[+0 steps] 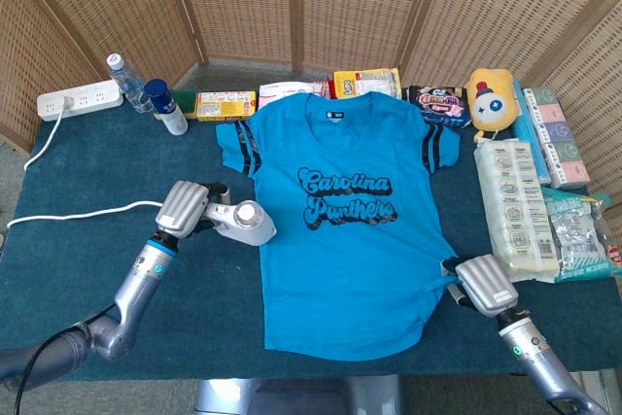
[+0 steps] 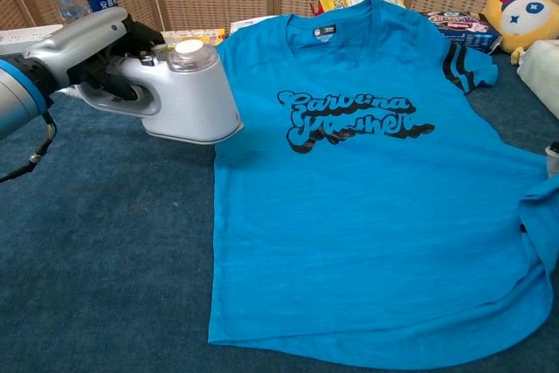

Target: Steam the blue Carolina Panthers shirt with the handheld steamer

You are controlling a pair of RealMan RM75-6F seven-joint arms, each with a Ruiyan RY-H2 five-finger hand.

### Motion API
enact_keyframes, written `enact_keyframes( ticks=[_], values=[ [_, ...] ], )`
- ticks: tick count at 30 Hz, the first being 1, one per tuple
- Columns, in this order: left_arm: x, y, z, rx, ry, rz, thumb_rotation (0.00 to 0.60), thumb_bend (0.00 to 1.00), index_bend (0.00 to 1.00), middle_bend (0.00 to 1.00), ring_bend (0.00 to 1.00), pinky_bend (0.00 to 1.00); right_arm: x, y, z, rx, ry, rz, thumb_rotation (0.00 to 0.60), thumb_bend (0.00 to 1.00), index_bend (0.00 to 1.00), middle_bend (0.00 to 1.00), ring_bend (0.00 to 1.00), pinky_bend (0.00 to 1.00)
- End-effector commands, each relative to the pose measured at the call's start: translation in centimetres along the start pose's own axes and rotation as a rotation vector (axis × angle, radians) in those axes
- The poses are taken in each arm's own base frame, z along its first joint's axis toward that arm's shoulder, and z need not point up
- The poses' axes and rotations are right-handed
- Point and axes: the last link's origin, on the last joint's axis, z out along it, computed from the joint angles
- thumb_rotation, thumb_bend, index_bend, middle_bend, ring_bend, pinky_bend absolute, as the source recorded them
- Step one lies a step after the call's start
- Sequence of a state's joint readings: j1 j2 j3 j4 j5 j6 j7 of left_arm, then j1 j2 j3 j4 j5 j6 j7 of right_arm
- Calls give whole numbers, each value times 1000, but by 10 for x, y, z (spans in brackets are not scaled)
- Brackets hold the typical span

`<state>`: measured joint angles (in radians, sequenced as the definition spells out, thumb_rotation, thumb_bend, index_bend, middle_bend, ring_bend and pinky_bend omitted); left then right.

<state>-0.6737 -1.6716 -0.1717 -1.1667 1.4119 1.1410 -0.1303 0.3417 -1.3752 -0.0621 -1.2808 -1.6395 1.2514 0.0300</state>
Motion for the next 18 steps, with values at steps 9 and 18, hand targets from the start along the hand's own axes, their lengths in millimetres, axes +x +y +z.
enact_keyframes(
  ticks=[9,18],
  values=[
    [-31,52,24,-79,-28,-6,600,397,685,768,679,745,-1,3,-2,-9,2,8,600,575,613,558,600,710],
    [-72,95,38,-147,-95,37,600,397,685,768,679,744,-4,6,-2,-16,1,22,600,574,616,560,601,711]
  ],
)
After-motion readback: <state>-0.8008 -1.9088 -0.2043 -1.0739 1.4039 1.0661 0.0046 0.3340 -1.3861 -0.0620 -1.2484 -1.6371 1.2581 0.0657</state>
